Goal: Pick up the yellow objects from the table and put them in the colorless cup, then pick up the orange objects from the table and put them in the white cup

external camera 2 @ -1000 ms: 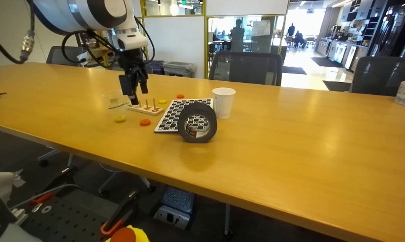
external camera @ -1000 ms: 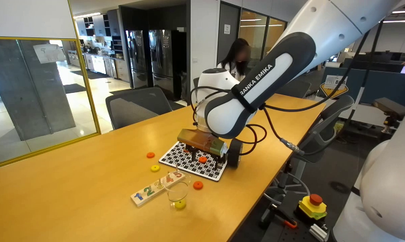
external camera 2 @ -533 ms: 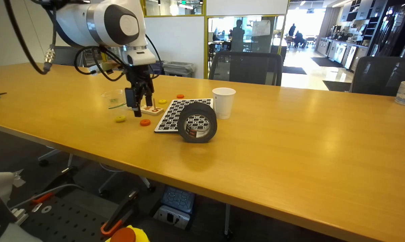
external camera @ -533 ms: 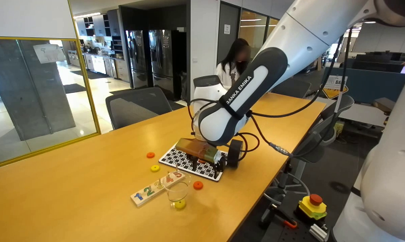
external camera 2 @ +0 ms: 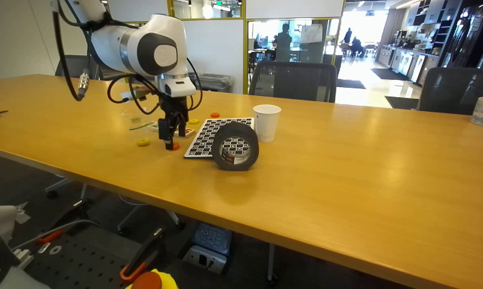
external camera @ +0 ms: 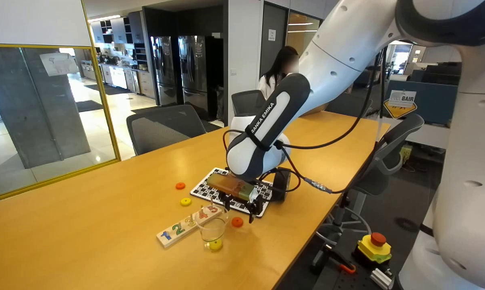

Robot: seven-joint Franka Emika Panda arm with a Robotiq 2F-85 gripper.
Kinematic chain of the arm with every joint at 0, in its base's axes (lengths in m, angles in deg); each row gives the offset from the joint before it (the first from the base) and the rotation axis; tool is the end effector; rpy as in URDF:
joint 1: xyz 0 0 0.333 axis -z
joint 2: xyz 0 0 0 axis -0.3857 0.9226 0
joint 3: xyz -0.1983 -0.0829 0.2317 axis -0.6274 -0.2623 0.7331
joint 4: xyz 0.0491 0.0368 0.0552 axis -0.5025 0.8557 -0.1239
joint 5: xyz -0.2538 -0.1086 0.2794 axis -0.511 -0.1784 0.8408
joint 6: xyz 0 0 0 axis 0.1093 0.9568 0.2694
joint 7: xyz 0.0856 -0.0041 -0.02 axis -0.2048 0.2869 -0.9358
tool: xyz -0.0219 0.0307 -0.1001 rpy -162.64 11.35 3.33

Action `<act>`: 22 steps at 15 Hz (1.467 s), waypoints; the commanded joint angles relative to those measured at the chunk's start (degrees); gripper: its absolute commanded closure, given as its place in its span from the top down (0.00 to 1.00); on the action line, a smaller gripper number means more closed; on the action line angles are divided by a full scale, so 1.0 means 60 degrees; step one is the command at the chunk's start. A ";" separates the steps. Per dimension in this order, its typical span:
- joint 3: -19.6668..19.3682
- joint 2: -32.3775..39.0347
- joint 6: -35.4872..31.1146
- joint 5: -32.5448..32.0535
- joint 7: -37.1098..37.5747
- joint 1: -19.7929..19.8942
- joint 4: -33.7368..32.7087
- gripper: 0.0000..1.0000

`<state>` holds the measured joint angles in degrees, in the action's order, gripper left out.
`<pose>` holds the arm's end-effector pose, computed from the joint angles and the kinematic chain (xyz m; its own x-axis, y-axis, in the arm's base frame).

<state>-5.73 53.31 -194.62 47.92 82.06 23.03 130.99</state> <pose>0.4798 0.0358 0.2230 0.2460 -0.9678 -0.0537 -0.9693 -0.2457 -0.0124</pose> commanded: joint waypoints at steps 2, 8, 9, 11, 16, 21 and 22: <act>-0.0254 0.0512 -0.0359 0.0629 -0.0657 -0.0305 -0.0384 1.00; -0.0378 0.0540 -0.0400 0.0651 -0.0726 -0.0518 -0.0369 1.00; -0.0384 0.0549 -0.0395 0.0654 -0.0727 -0.0536 -0.0374 1.00; -0.0404 0.0538 -0.0398 0.0639 -0.0711 -0.0565 -0.0359 1.00; -0.0484 0.0487 -0.0380 0.0557 -0.0638 -0.0638 -0.0328 1.00; -0.0649 0.0466 -0.0388 0.0347 -0.0492 -0.0811 -0.0312 0.58; -0.0661 0.0434 -0.0388 0.0340 -0.0485 -0.0826 -0.0319 0.51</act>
<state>-8.34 56.01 -196.27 50.23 79.26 19.57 129.52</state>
